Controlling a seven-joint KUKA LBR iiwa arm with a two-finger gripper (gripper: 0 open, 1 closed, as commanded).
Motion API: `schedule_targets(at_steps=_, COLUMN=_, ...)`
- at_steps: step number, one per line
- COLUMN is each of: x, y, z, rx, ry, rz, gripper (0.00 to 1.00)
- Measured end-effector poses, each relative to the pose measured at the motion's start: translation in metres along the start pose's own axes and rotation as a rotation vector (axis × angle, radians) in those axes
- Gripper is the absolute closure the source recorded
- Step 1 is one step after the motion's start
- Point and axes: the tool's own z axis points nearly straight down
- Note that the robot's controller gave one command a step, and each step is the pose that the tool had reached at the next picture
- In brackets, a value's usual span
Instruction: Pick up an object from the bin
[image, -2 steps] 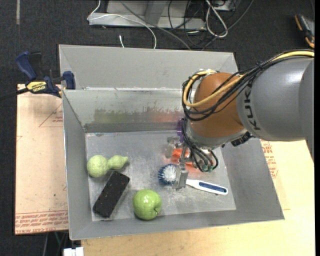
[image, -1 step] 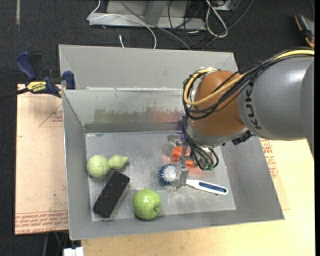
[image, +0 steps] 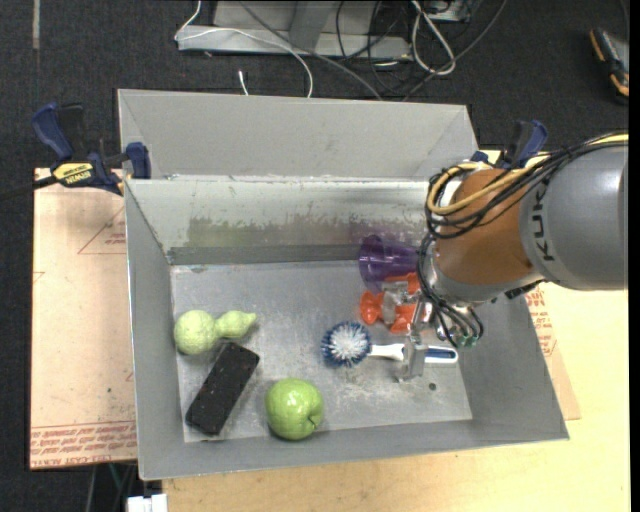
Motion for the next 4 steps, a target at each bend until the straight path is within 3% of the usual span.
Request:
schedule_targets(at_steps=1, x=-0.048, y=0.006, z=-0.07, rx=-0.006, ry=-0.019, rz=-0.008, gripper=0.0)
schedule_targets(at_steps=2, x=0.005, y=0.033, z=-0.029, rx=-0.005, ry=0.015, rz=0.131, gripper=0.0)
schedule_targets(at_steps=3, x=-0.001, y=0.028, z=-0.001, rx=-0.008, ry=-0.018, rz=0.148, gripper=0.0)
schedule_targets(at_steps=4, x=0.008, y=0.045, z=-0.002, rx=-0.007, ry=-0.004, rz=0.252, gripper=1.0)
